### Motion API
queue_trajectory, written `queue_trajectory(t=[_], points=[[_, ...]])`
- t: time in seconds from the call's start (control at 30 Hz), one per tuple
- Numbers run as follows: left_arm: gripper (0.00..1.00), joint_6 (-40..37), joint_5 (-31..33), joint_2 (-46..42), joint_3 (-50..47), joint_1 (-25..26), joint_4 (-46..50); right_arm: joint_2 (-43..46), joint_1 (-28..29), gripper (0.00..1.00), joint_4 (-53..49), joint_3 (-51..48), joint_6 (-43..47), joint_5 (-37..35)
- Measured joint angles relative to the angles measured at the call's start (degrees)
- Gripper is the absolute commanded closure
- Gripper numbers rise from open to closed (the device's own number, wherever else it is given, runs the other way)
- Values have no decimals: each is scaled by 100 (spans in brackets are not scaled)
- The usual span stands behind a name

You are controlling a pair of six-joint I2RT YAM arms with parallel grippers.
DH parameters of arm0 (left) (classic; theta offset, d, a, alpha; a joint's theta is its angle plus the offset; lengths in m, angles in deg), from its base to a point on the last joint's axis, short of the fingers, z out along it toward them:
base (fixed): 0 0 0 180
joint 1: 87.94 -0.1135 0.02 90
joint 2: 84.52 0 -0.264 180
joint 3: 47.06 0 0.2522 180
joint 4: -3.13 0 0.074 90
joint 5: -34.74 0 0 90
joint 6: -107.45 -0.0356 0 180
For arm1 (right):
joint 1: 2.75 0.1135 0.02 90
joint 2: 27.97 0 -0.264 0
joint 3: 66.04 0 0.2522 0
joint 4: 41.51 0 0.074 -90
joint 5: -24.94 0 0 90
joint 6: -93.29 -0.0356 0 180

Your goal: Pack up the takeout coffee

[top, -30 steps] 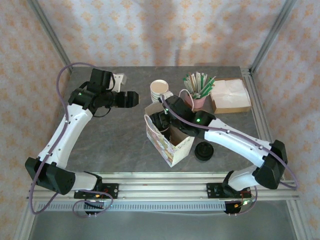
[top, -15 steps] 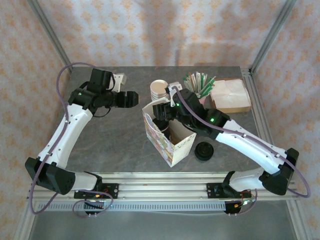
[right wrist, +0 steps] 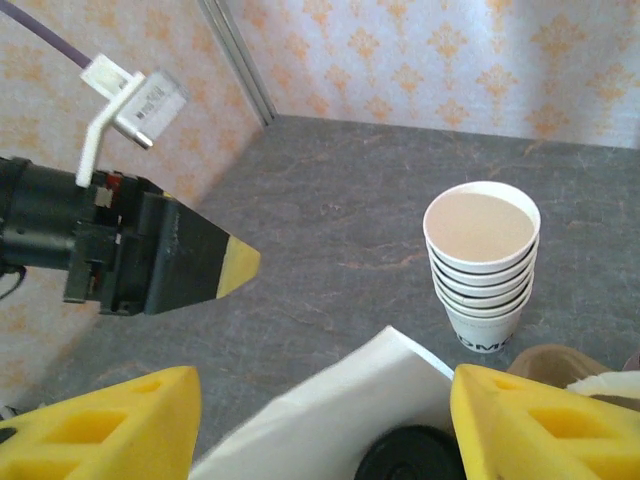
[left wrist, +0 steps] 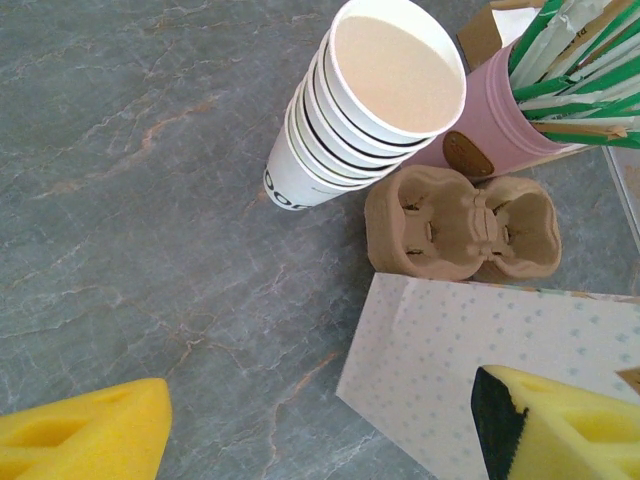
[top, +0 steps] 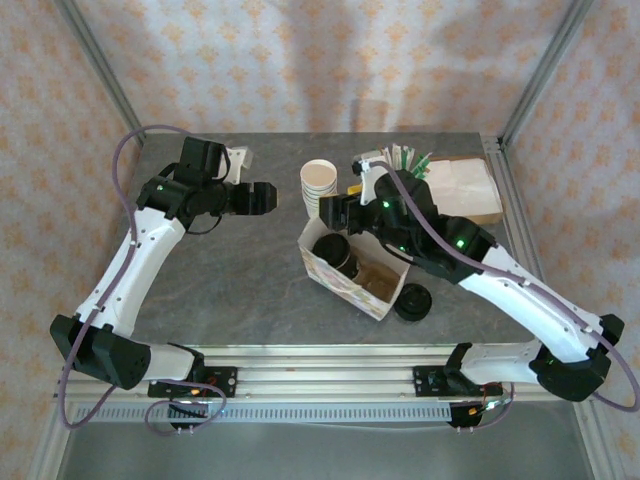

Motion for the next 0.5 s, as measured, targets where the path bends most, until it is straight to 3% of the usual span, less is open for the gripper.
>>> queue_trajectory(t=[0.23,0.5], points=[[16,-4,-173,0,98,0,0,2,0,35,83,-184,-31,-13],[13,-337,-1421,66,188,457,17,-127,0,36,155,-391,-116,11]])
